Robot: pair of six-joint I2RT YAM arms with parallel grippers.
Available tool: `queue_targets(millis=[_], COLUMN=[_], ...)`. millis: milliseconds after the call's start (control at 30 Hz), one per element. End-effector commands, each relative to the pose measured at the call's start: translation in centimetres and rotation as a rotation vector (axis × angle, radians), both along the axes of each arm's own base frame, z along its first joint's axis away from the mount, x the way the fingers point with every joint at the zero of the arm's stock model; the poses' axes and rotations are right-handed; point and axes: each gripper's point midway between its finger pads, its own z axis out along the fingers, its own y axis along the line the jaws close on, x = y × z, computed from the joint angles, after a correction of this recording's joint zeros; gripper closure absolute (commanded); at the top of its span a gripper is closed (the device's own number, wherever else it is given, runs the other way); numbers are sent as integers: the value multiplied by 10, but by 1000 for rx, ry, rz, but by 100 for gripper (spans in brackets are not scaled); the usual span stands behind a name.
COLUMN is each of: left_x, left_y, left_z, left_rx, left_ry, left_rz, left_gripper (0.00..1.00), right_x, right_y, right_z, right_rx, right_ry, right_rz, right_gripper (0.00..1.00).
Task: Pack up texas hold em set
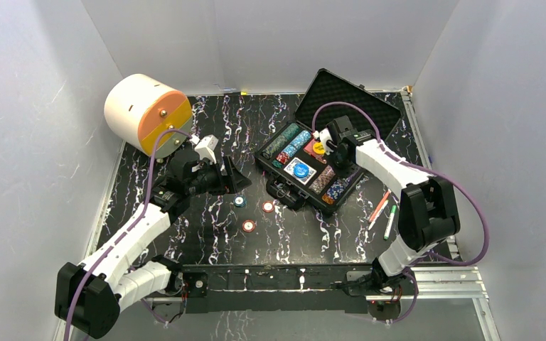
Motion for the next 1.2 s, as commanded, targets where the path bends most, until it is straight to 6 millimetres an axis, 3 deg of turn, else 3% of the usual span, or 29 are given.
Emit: queue_targets(millis=[0,67,200,267,400,533,667,800,900,1067,1167], left_x=[-2,-2,0,3,12,17,13,10,7,2,0], left_y=[2,2,6,10,31,61,80,112,133,151,156], left_z=[3,4,5,6,3,-6,-13,-10,1,22,30], left_rx=[3,2,14,27,88,172,222,295,328,317,313], left_ry=[-20,-21,-20,-20,-10,21,58,74,55,-9,-35], left_rz=[0,2,24,57,192,356,459,622,724,808,827], left_gripper=[28,28,28,27,27,26,23,19,16,11,10], right_x=[14,17,18,17,15,16,-3,-30,-53,-76,-88], right_y=[-4,4,23,30,47,71,118,183,219,249,259], right_z=[8,19,52,69,93,105,94,84,68,17,-3], right_rx=[-18,30,153,211,328,486,562,545,529,376,290], right_ry=[-43,-65,-115,-143,-169,-124,-4,-108,-88,-55,-75], right_rz=[-42,-48,-34,-27,-39,-183,-200,-115,-104,-153,-132], right_gripper=[100,95,67,60,56,60,60,38,32,28,27])
